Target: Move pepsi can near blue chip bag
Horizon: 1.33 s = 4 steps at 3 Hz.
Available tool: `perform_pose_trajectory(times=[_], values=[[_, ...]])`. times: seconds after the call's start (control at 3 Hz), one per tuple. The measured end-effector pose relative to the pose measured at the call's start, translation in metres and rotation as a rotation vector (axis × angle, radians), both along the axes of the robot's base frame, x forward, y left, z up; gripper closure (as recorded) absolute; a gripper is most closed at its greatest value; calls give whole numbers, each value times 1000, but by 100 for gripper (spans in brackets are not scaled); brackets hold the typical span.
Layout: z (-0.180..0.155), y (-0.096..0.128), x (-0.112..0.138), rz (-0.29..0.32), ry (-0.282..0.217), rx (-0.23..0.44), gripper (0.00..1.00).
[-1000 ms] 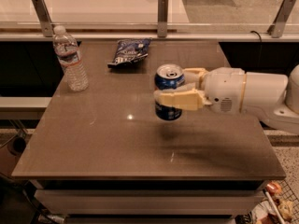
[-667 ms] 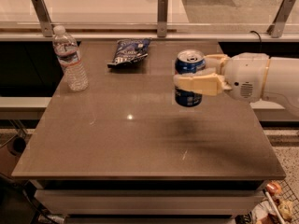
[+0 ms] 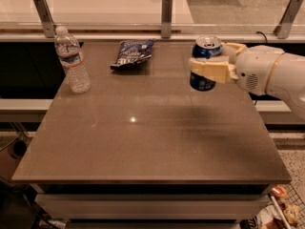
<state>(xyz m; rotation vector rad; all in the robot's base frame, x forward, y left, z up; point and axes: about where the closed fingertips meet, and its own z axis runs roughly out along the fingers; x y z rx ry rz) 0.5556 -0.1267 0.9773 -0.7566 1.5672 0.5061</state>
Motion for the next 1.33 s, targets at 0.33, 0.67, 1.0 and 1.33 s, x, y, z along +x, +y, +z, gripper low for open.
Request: perform_pose_trajectory(times=[0.33,0.67,1.0,1.33], values=[[7,-1,32,-43,-100,-22,100],[7,-1,32,-43,-100,-23,100],[12,4,49,-49,-96,-29,100],[19,12,82,-66,-87,-58,100]])
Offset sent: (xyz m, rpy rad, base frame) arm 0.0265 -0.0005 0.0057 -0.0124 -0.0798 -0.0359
